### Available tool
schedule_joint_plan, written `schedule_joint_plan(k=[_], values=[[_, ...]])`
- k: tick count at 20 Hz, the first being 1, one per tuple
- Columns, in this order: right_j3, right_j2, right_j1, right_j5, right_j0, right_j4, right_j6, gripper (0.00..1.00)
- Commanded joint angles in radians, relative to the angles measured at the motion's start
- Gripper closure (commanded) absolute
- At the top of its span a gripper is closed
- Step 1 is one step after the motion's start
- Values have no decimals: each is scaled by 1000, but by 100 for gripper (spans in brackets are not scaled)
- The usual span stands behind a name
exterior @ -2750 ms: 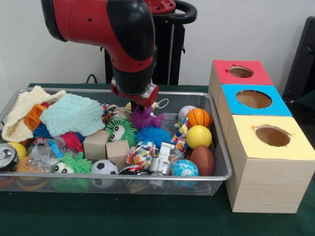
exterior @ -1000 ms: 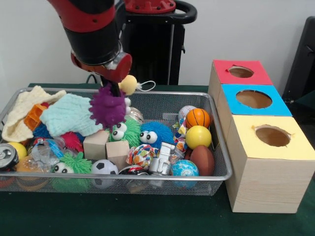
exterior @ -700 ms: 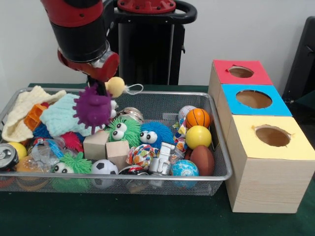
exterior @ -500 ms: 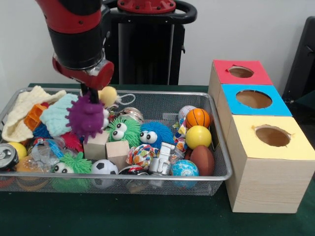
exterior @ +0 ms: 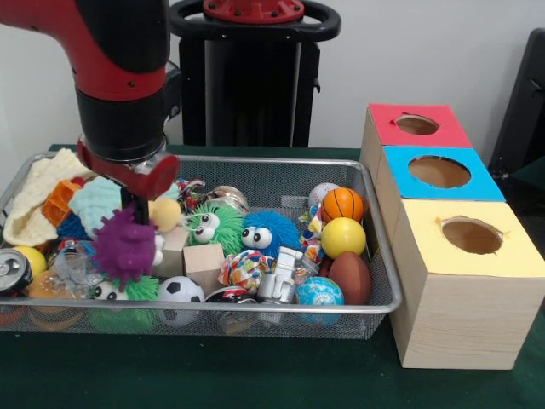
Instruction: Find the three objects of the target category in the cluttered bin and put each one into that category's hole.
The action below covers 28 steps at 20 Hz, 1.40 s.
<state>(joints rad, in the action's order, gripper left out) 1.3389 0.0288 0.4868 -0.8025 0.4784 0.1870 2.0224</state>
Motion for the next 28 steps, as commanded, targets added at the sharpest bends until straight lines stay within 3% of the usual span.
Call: schedule_joint_plan(k=[1, 6, 9, 11, 15, 16, 19, 21, 25, 28], values=[[116, -97, -18, -11, -1, -157, 433, 100], [149, -139, 11, -82, -6, -224, 443, 100], [165, -182, 19, -96, -28, -252, 499, 100], [186, -188, 11, -62, -28, -260, 495, 100], [266, -182, 12, 119, -17, -233, 445, 100], [299, -174, 20, 172, -11, -240, 438, 0], [334, -180, 29, 228, -19, -239, 458, 0], [330, -212, 39, 183, -51, -235, 472, 0], [362, -205, 105, 119, -65, -266, 434, 0], [383, -160, 142, 55, -49, -294, 375, 0]])
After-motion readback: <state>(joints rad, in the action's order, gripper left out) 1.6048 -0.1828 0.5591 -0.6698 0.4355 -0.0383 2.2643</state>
